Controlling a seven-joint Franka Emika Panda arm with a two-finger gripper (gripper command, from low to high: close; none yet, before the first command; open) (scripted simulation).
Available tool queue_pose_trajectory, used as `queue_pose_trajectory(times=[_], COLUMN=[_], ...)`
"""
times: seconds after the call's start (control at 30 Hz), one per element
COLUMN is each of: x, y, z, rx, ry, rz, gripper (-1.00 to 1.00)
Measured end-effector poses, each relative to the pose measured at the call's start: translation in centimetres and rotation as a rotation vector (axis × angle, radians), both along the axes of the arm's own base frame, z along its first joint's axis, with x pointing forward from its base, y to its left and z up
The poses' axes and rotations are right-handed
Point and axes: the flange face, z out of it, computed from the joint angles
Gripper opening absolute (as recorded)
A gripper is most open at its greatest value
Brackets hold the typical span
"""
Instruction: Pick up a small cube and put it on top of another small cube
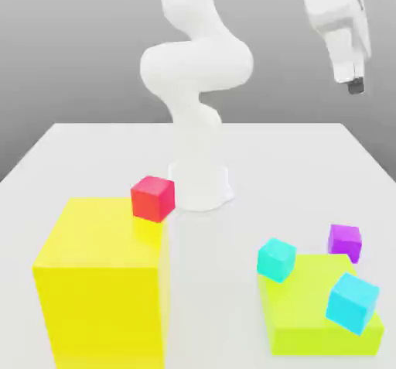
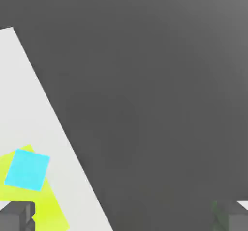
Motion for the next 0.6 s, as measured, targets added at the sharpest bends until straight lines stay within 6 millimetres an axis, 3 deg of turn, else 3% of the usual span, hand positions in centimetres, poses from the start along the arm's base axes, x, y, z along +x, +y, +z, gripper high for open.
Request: queue_pose_trajectory(times=[0.27,0.6], x=[-3.2,-10.4], y=[6.0,11.0], z=[-9.3,-20.2], rx=[-0.183,-0.361], ry=[0.073,0.150], rz=[0.482,1.109], gripper=[0.00,0.00])
